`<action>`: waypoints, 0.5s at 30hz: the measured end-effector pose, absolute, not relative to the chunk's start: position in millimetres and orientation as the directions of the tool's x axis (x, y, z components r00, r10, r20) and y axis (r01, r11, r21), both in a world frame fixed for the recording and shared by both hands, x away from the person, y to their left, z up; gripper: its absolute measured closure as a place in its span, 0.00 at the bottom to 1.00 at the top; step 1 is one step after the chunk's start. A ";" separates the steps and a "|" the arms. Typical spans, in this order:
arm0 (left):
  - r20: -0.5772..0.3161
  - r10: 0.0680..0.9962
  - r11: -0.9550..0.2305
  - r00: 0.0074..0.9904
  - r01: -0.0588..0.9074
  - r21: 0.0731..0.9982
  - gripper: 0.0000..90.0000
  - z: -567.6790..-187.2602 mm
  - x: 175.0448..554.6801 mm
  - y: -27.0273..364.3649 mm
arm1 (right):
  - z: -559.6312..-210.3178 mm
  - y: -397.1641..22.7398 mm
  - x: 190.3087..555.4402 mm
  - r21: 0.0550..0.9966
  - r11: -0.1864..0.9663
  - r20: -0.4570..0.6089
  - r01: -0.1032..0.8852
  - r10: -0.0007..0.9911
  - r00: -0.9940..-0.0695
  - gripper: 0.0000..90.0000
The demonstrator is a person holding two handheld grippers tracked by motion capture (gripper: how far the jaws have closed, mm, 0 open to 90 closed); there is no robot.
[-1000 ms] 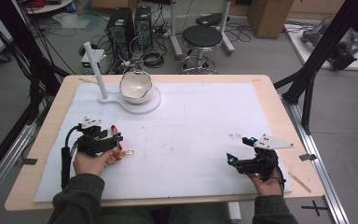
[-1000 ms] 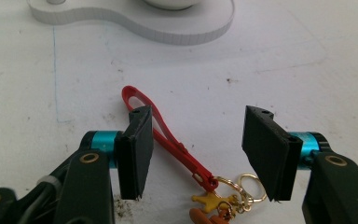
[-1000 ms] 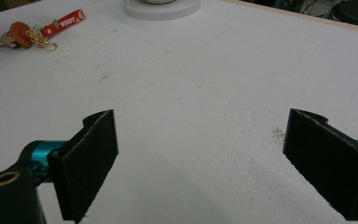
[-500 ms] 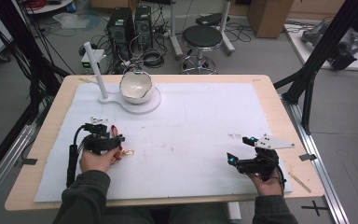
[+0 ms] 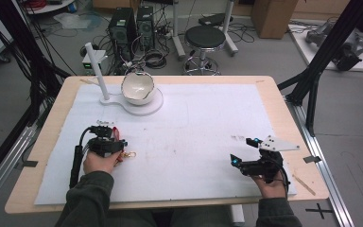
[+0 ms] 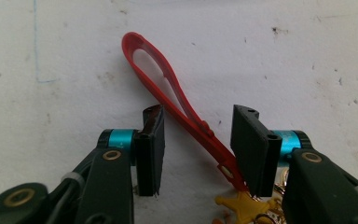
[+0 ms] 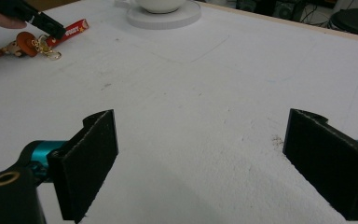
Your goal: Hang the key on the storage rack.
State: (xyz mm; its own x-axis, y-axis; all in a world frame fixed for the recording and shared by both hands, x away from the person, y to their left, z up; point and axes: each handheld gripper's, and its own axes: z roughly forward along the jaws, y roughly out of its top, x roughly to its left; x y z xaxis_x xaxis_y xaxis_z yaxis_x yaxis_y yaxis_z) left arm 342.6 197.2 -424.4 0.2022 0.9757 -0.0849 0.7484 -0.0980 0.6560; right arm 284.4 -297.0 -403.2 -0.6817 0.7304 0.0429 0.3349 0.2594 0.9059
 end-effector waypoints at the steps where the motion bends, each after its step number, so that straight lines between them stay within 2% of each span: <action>1: -0.085 0.976 -0.098 0.202 0.748 0.656 0.64 -424.4 342.6 197.2 | -403.2 -297.0 284.4 0.906 0.259 0.043 0.335 0.730 -0.682 0.10; 2: -0.086 0.975 -0.099 0.205 0.747 0.658 0.64 -425.1 343.1 196.7 | -403.1 -296.8 283.9 0.905 0.256 0.049 0.340 0.731 -0.681 0.10; 3: -0.088 0.973 -0.105 0.214 0.748 0.655 0.69 -425.2 343.3 196.6 | -403.0 -296.8 283.8 0.905 0.255 0.050 0.340 0.731 -0.680 0.10; 15: -0.073 0.976 -0.112 0.207 0.754 0.647 0.82 -428.4 347.4 198.6 | -402.0 -295.8 284.5 0.912 0.251 0.044 0.326 0.728 -0.684 0.10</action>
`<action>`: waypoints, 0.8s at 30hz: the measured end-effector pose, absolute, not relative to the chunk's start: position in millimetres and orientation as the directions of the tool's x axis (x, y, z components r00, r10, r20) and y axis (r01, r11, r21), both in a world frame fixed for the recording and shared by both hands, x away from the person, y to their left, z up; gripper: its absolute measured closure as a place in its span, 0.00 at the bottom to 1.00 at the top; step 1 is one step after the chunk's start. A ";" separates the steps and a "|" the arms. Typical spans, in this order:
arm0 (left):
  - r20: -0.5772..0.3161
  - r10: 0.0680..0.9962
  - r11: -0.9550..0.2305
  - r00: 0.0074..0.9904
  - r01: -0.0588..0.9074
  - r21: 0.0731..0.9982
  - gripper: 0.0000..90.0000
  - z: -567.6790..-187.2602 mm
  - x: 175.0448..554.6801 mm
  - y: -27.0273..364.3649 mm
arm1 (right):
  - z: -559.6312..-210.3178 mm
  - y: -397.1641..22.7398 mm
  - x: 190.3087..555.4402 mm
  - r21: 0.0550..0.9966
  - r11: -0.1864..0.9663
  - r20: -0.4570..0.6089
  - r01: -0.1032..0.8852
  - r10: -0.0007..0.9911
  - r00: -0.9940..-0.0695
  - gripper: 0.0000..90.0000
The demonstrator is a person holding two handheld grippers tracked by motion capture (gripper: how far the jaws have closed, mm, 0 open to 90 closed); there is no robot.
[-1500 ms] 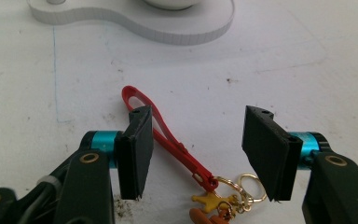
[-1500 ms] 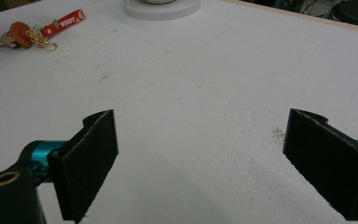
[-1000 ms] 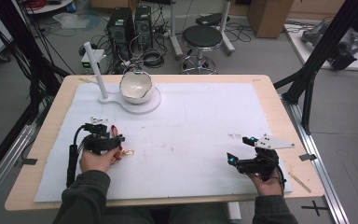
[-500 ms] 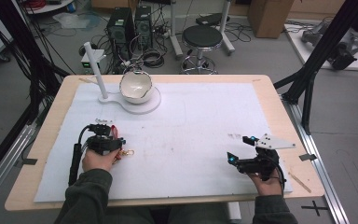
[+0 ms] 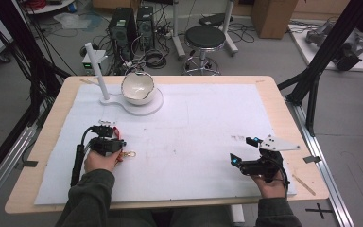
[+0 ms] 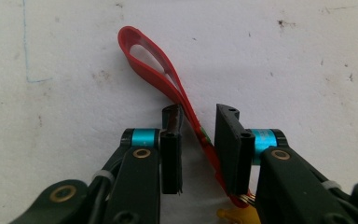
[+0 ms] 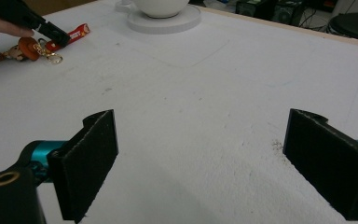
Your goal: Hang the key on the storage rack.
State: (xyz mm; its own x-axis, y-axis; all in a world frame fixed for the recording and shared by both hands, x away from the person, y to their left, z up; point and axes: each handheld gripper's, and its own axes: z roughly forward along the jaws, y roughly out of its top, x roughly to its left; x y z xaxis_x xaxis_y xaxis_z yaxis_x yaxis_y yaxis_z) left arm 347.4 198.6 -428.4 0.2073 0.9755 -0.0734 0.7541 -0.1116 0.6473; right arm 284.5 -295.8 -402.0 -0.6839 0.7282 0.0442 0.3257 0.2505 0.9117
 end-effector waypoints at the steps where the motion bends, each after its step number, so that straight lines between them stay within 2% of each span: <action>1: -0.068 0.976 -0.116 0.209 0.753 0.648 0.85 -428.6 347.7 199.2 | -402.1 -295.7 284.7 0.911 0.252 0.043 0.325 0.728 -0.685 0.10; 11: -0.056 0.974 -0.130 0.218 0.749 0.650 0.95 -428.5 348.5 201.8 | -401.9 -294.3 285.5 0.911 0.253 0.042 0.324 0.726 -0.686 0.10; 24: -0.066 0.961 -0.152 0.269 0.710 0.687 0.96 -423.7 342.8 201.0 | -402.7 -295.7 285.0 0.909 0.251 0.046 0.332 0.731 -0.681 0.10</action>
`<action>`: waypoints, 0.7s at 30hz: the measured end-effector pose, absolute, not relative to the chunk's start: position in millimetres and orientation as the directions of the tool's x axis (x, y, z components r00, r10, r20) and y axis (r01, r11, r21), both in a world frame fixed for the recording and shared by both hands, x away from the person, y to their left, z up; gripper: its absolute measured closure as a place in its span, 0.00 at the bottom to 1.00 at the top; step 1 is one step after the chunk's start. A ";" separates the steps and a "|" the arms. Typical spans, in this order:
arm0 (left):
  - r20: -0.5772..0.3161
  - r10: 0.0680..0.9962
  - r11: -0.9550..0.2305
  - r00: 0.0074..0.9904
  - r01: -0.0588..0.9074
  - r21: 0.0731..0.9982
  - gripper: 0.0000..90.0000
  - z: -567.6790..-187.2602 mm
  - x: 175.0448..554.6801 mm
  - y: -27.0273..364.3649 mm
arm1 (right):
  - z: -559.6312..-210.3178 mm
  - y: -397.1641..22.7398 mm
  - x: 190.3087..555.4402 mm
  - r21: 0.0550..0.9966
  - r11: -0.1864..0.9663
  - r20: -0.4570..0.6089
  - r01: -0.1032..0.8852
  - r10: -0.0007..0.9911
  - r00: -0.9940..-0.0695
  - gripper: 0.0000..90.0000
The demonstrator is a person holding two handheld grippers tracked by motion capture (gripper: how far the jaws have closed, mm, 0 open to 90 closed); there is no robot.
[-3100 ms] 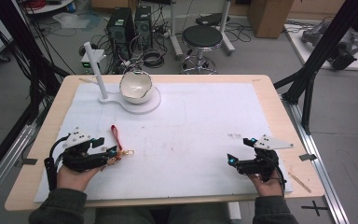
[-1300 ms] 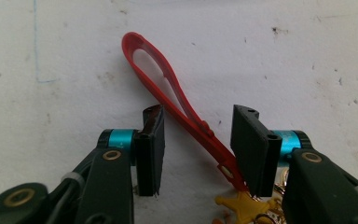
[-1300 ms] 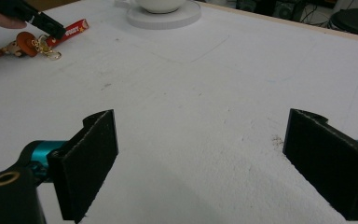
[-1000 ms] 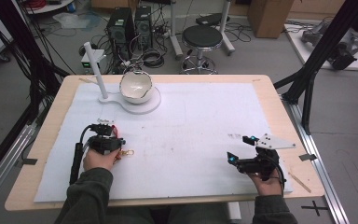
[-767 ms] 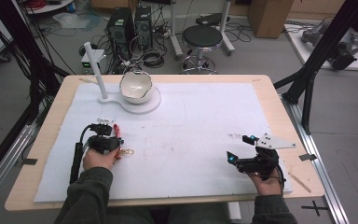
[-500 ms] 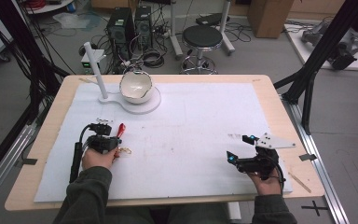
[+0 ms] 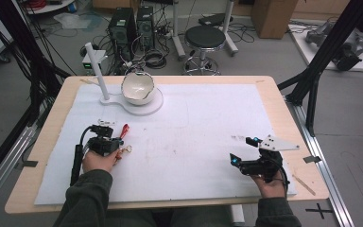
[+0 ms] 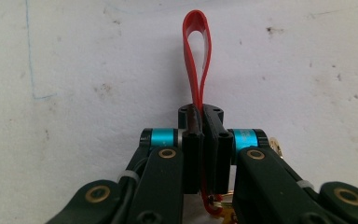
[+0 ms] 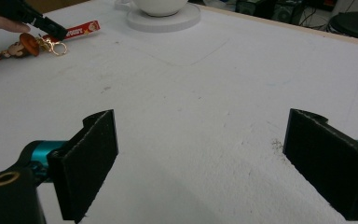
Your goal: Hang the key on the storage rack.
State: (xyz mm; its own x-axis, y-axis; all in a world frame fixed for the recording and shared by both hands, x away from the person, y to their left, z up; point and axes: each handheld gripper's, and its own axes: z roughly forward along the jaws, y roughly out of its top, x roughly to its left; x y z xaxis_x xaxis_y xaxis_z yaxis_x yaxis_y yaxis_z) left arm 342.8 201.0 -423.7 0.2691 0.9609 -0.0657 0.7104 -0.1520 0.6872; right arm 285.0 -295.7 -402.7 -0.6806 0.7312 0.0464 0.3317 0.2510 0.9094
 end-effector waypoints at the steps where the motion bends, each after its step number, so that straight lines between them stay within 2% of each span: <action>1: -0.076 0.954 -0.158 0.290 0.703 0.693 0.96 -421.9 340.8 200.8 | -402.7 -295.9 284.7 0.909 0.250 0.047 0.332 0.732 -0.680 0.10; 21: -0.096 0.913 -0.169 0.396 0.583 0.795 0.96 -399.4 314.3 204.0 | -402.9 -295.4 284.9 0.908 0.258 0.036 0.332 0.739 -0.673 0.10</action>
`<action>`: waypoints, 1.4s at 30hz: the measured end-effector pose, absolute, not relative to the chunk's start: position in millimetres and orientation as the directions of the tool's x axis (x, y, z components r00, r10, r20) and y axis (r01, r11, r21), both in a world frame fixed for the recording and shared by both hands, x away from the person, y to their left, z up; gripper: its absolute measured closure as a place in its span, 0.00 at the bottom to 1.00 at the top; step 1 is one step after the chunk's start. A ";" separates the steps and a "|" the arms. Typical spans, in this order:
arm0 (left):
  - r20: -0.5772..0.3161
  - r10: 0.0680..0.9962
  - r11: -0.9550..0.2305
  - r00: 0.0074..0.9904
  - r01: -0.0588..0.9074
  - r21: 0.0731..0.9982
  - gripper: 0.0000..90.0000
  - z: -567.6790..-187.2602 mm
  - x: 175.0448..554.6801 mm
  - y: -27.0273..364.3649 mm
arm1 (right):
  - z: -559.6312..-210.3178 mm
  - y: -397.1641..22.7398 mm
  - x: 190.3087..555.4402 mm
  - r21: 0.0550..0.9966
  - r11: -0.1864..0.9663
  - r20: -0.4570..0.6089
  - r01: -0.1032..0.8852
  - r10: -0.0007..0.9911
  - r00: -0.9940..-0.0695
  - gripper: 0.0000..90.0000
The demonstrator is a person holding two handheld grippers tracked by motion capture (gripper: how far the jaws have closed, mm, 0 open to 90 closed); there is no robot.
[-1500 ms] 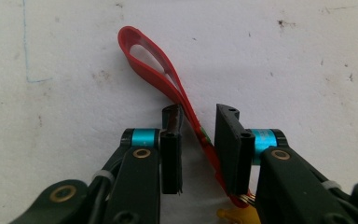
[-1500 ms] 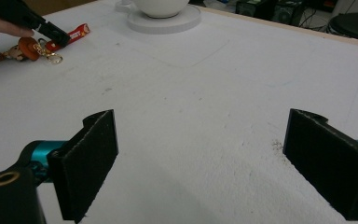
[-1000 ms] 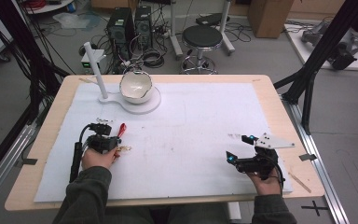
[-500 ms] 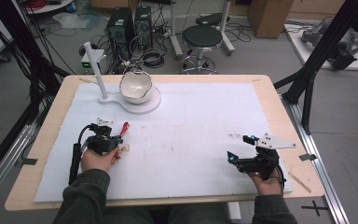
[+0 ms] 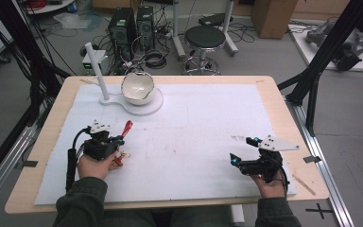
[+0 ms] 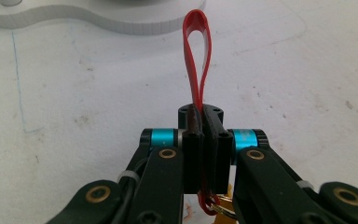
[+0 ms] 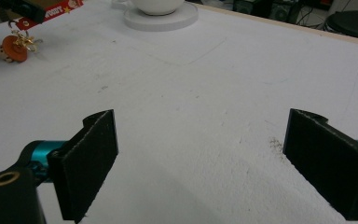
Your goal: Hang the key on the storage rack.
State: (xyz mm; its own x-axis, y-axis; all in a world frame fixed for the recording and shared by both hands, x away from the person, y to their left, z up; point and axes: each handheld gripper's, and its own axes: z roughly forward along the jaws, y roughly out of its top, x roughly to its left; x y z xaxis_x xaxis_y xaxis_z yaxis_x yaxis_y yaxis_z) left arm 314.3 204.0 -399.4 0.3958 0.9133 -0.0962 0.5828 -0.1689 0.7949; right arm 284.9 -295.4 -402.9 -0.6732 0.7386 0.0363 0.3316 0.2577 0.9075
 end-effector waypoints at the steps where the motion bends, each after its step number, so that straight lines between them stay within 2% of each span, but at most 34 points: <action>1: -0.095 0.913 -0.166 0.396 0.575 0.801 0.96 -398.4 313.1 203.9 | -402.9 -295.4 284.9 0.908 0.258 0.036 0.332 0.739 -0.673 0.10; 42: -0.096 0.899 -0.107 0.426 0.427 0.898 0.96 -361.0 292.6 214.0 | -403.2 -294.3 286.5 0.907 0.268 0.023 0.324 0.738 -0.674 0.10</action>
